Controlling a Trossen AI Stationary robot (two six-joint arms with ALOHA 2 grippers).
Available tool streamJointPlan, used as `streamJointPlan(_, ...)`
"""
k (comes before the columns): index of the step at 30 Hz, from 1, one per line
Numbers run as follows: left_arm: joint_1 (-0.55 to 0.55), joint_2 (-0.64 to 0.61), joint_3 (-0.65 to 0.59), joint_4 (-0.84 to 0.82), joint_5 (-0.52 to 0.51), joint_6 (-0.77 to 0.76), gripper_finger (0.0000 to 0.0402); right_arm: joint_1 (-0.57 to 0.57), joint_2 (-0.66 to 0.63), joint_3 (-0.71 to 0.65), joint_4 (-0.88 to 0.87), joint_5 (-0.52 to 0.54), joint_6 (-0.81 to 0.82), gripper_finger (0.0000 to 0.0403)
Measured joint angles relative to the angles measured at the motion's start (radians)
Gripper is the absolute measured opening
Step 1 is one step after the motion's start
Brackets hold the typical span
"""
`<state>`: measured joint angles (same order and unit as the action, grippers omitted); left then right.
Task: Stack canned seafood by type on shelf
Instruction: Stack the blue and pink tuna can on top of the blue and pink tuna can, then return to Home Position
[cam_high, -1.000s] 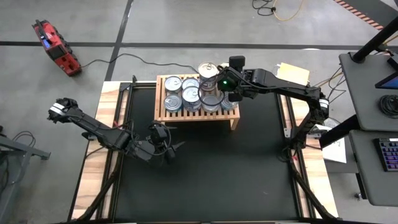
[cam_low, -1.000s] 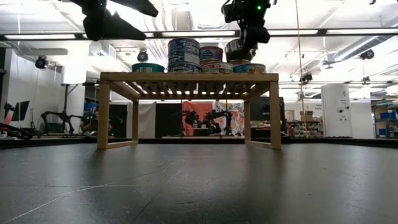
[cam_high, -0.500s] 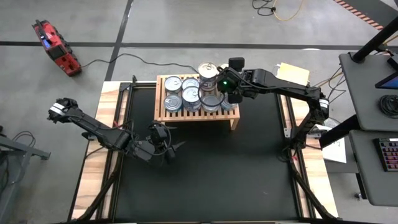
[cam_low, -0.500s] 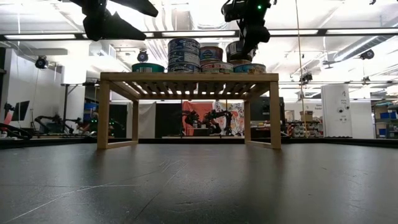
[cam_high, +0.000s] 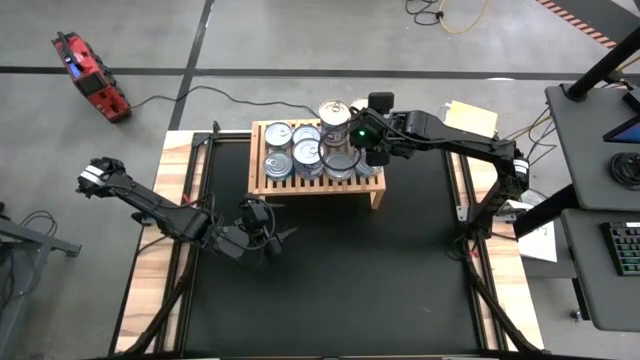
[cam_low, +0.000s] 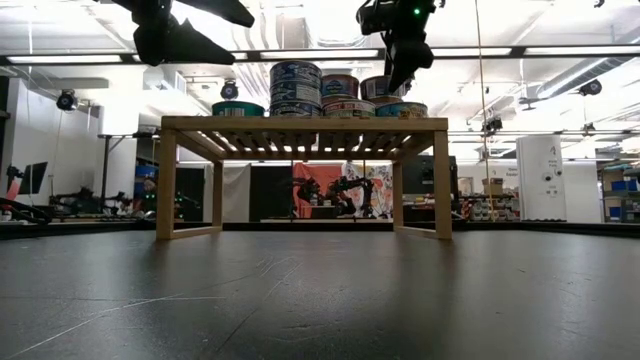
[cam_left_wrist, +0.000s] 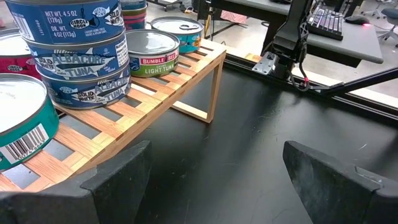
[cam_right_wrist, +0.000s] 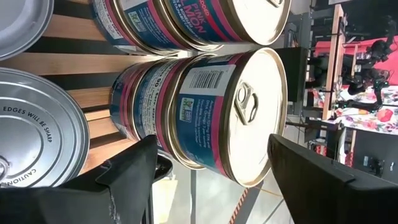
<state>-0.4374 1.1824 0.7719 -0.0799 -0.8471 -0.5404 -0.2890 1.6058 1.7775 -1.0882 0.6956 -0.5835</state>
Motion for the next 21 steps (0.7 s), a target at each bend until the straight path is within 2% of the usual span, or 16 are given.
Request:
streamJointPlan(7,0.000,0.000,0.000,0.000,0.000,0.000,0.0346,0.013,-0.014,0.008,-0.028,0.003,0.045,0.0296)
streamJointPlan(13,0.000,0.000,0.000,0.000,0.000,0.000,0.0346,0.052,-0.026,0.057,-0.129,-0.008,0.182,0.0279)
streamJointPlan(15,0.000,0.000,0.000,0.000,0.000,0.000,0.0346,0.068,-0.042,0.059,-0.143,-0.068,0.231,0.0271)
streamJointPlan(19,0.000,0.000,0.000,0.000,0.000,0.000,0.0346,0.106,-0.095,0.021,-0.116,-0.302,0.311,0.0254)
streamJointPlan(21,0.000,0.003,0.000,0.001,0.008,-0.016,0.0346,0.137,-0.132,-0.024,-0.061,-0.369,0.333,0.0244)
